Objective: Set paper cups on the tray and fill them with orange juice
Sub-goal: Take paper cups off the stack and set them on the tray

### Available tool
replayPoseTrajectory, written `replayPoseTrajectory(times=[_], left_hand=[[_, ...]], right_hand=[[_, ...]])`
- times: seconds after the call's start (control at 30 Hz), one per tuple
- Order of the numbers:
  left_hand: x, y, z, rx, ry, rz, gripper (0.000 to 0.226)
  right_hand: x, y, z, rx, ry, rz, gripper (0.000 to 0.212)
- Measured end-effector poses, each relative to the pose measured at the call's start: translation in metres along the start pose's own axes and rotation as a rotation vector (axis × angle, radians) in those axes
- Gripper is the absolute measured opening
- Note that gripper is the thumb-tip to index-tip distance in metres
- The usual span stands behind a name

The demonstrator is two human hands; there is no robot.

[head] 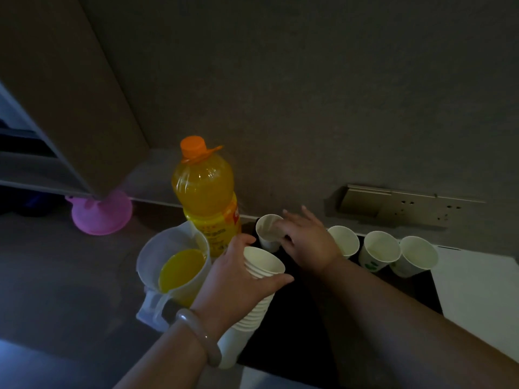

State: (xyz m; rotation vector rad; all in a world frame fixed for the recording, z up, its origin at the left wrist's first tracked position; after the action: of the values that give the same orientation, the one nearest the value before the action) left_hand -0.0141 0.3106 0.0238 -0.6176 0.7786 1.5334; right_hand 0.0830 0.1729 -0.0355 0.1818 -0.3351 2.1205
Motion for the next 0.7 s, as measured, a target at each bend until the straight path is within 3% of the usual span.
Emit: replayPoseTrajectory(times=[0.2,0.27,0.33,0.43,0.57,0.7], left_hand=[[-0.001,-0.003,-0.008,0.075,-0.027,-0.016,0.089],[0.0,-0.005,-0.012,0.088,-0.04,-0.005,0.088],[0.002,-0.006,-0.017,0.098,-0.055,-0.008,0.083],[0.003,-0.007,-0.02,0.084,-0.093,-0.026,0.071],[0.003,-0.004,-0.017,0.011,-0.101,-0.058,0.053],[0.004,0.0,-0.013,-0.023,-0.058,-0.068,0.037]], right_hand=[[0.014,0.042,0.07,-0.317,-0.282,-0.102,0.019],[0.03,0.053,0.078,-0.235,-0.428,-0.119,0.014],[0.044,0.06,0.074,-0.05,-0.603,-0.132,0.014],[0.061,0.063,0.064,0.158,-0.631,-0.146,0.015],[0.069,0.064,0.063,0.149,-0.591,-0.113,0.017],[0.084,0.066,0.071,0.059,-0.397,0.034,0.018]])
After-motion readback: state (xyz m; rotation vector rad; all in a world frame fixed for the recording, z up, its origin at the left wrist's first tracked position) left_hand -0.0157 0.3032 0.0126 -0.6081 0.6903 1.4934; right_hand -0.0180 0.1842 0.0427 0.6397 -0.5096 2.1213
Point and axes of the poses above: each hand's wrist, its own y-axis away from the middle knuckle, its own z-axis out of the back of the hand, x = y × z, the point moved 6 cm from there along -y, towards the middle knuckle, and after that the axes turned 2 degrees about x, right-handed, at the moved point
